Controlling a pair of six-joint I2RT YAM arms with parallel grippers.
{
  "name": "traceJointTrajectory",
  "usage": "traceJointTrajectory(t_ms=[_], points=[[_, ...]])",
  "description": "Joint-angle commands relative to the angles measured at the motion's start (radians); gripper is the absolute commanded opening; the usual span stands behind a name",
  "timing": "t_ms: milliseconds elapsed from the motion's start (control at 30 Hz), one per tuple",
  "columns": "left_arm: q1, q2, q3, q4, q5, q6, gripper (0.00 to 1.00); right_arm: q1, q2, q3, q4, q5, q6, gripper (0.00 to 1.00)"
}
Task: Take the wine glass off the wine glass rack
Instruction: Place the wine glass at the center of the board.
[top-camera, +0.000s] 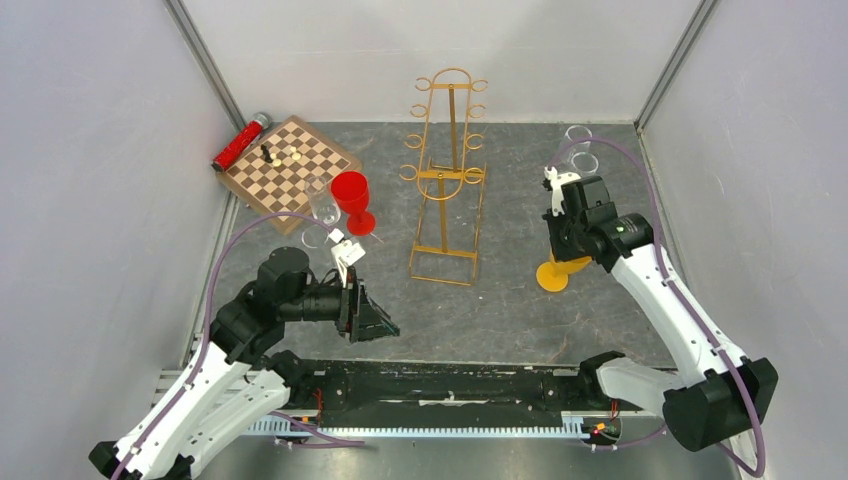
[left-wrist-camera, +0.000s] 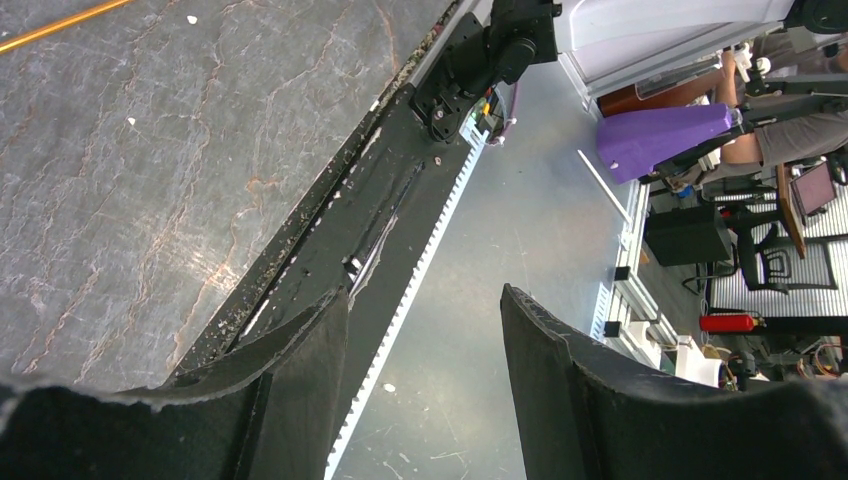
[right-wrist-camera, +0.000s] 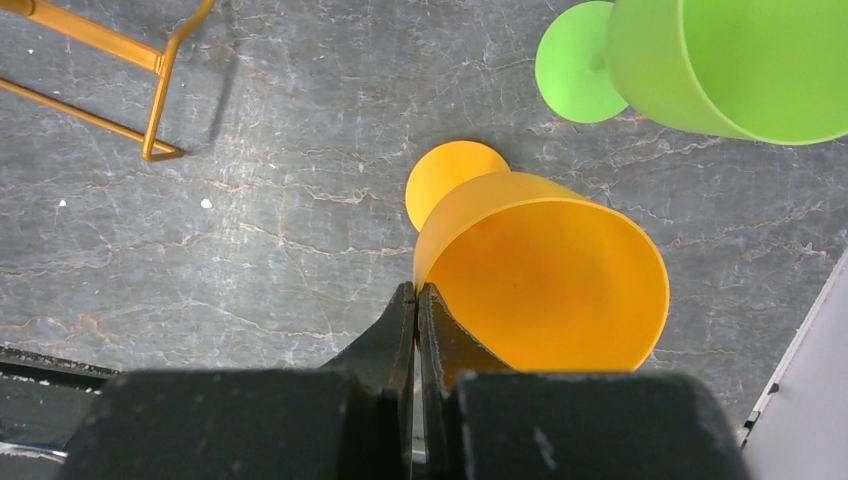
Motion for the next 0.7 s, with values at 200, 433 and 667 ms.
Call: traceJointTrajectory(t_ms=[200,433,667], points=[[-0.002,0.020,-0.002,0.041,0.024,0.041,0.64,-0.004,0.028,-0.014,0.083,0.014,-0.029,0.00],[-0.002,0.035,-0.002,0.041,0.025,0.041,0.64,-0.004,0.039,-0.011,0.083,0.020,-0.032,0.18],[-0.002,0.037,-0.002,0.041,0.025,0.040,0.64,-0.005,0.031,0.037,0.083,0.031,-0.031,0.29]])
